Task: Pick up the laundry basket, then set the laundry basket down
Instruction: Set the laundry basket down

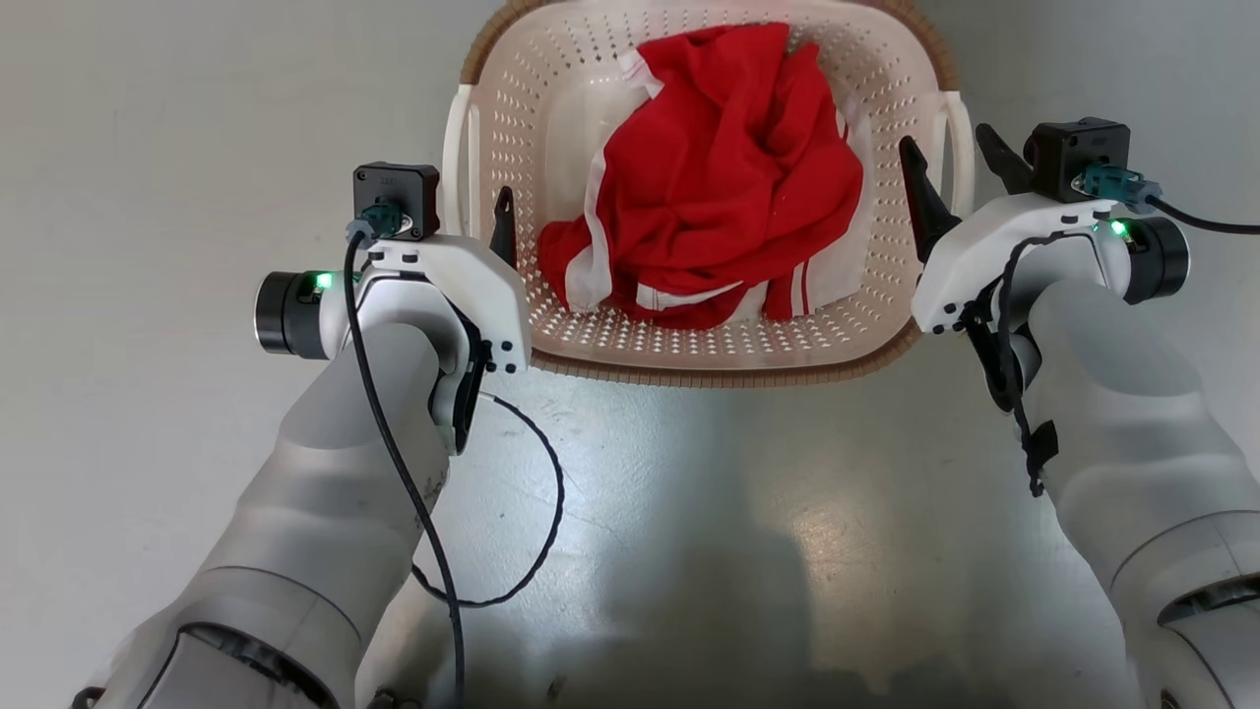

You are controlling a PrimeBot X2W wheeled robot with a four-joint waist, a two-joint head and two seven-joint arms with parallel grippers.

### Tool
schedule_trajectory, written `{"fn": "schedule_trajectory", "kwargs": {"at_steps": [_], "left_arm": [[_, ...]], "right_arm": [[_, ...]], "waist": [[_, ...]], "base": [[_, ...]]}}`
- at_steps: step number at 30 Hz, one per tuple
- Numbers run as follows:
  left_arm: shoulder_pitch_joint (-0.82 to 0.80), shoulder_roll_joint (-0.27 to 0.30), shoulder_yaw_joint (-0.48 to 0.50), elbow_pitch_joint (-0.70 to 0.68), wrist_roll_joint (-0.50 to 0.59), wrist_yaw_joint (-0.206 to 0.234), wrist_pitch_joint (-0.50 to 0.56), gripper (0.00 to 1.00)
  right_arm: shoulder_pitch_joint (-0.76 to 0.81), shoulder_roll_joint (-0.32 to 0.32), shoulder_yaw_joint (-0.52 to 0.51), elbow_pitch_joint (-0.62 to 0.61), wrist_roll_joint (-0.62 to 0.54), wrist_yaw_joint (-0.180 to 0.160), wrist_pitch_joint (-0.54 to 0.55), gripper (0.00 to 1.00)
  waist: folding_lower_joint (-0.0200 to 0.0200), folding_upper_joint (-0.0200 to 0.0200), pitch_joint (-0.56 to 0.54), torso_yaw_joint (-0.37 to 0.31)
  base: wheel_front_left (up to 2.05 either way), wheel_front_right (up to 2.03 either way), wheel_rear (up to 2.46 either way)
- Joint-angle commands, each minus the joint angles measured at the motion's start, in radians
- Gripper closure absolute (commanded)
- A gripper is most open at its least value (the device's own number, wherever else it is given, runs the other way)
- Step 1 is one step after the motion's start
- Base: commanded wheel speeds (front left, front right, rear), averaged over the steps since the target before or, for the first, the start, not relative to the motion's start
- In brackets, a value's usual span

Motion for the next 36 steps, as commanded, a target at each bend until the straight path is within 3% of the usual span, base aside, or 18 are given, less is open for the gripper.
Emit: {"fn": "schedule_trajectory", "kwargs": {"at_steps": [1, 15, 21, 28, 36], "left_arm": [[0.017, 0.024, 0.018, -0.001, 0.012, 0.011, -0.006, 0.0], [0.081, 0.03, 0.087, -0.057, 0.065, 0.006, -0.006, 0.0], [0.175, 0.054, 0.185, -0.214, 0.153, 0.016, -0.006, 0.0], [0.402, 0.062, 0.346, -0.506, 0.317, 0.025, -0.006, 0.0], [0.596, 0.046, 0.446, -0.693, 0.419, 0.017, -0.006, 0.0]], "right_arm": [[0.055, 0.028, 0.01, -0.011, -0.003, 0.006, -0.006, 0.0], [0.112, 0.028, -0.024, -0.092, -0.015, 0.006, -0.006, 0.0], [0.211, 0.028, -0.018, -0.297, -0.013, 0.006, -0.006, 0.0], [0.391, 0.028, -0.009, -0.562, 0.012, 0.006, -0.006, 0.0], [0.554, 0.028, -0.022, -0.705, 0.026, 0.006, -0.006, 0.0]], "waist": [[-0.0001, 0.0, -0.008, -0.001], [-0.0001, 0.0, -0.115, -0.021], [-0.0001, 0.0, -0.196, -0.034], [-0.0001, 0.0, -0.321, -0.055], [-0.0001, 0.0, -0.444, -0.07]], "base": [[0.0, 0.0, 0.0], [0.0, 0.0, 0.0], [0.0, 0.0, 0.0], [0.0, 0.0, 0.0], [0.0, 0.0, 0.0]]}}
